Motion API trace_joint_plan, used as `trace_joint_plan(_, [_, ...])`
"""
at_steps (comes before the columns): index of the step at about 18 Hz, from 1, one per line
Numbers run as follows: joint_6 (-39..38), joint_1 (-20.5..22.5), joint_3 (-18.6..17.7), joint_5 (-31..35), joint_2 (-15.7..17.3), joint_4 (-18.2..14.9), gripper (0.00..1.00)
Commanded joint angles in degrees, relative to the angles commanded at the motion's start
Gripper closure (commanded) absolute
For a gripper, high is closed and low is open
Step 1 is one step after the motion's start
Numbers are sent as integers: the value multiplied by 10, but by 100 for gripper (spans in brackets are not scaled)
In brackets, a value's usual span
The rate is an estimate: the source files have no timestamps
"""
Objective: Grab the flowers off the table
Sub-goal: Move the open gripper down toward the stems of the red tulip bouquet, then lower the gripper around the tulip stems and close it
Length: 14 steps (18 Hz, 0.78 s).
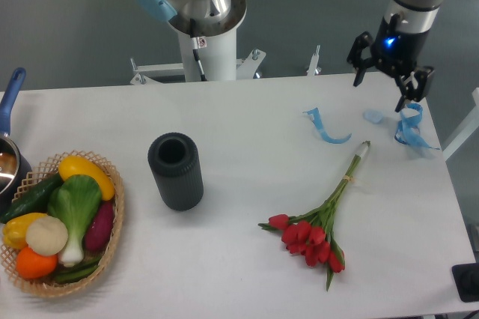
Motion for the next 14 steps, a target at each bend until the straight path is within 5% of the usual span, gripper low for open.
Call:
trace_joint_plan(3, [-45, -27, -4, -2, -26, 54, 0])
trace_joint_plan(9, [-51, -46, 0, 0, -88, 68, 0])
trace_joint_plan(14, [-78, -47, 3, -1, -134, 124, 0])
